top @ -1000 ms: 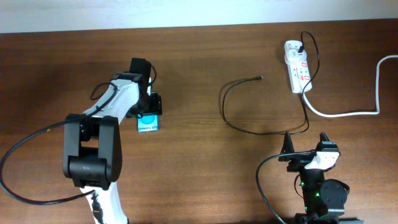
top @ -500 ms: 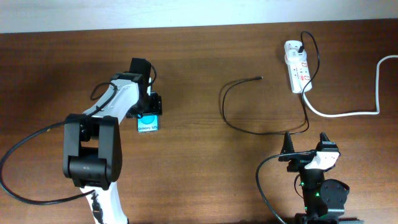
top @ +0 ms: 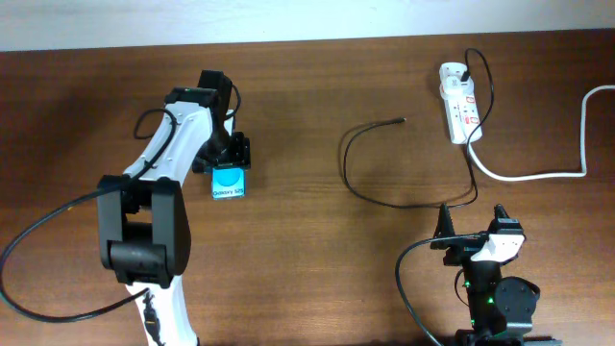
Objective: Plug charger to phone and switch on socket
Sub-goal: 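Grasp the phone's bottom edge with the left gripper and lift, then raise the phone and tilt it toward the table center, then reach the right gripper toward the phone held by the left gripper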
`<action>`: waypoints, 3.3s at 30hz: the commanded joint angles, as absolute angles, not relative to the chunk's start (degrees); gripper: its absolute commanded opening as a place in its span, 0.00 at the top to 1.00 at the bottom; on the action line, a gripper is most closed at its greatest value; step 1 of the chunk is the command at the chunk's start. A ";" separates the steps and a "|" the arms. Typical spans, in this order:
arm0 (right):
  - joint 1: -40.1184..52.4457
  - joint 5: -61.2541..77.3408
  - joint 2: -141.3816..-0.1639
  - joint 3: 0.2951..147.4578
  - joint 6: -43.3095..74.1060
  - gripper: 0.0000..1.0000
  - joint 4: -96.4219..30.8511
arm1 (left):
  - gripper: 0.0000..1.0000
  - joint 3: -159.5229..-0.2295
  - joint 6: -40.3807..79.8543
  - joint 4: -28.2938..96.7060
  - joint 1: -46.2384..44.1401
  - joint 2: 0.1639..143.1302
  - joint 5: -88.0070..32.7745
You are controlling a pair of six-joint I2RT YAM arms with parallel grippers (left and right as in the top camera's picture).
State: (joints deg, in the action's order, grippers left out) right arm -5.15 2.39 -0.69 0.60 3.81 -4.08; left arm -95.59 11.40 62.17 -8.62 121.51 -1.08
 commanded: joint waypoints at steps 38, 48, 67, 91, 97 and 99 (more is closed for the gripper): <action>-4.80 2.50 -0.36 0.32 3.42 0.02 -4.34 | 0.71 -97.08 38.63 70.78 -14.06 100.27 -45.47; -4.80 2.50 -0.36 0.32 3.42 0.02 -4.34 | 0.71 -97.08 43.94 70.32 -11.29 100.27 -51.29; -4.80 4.14 -0.36 0.32 3.44 0.02 -4.25 | 0.78 -97.08 33.45 69.08 -11.33 100.27 -37.41; -4.89 64.36 -6.79 18.83 43.77 0.02 -11.46 | 0.80 -97.08 32.51 64.93 -11.33 100.27 -32.58; -4.86 38.39 -37.87 47.99 16.32 0.02 -51.11 | 0.81 -97.08 34.72 63.33 -10.31 100.27 -34.94; -4.84 35.51 -40.40 54.04 13.89 0.02 -56.58 | 0.81 -97.08 35.38 62.50 -10.33 100.27 -35.40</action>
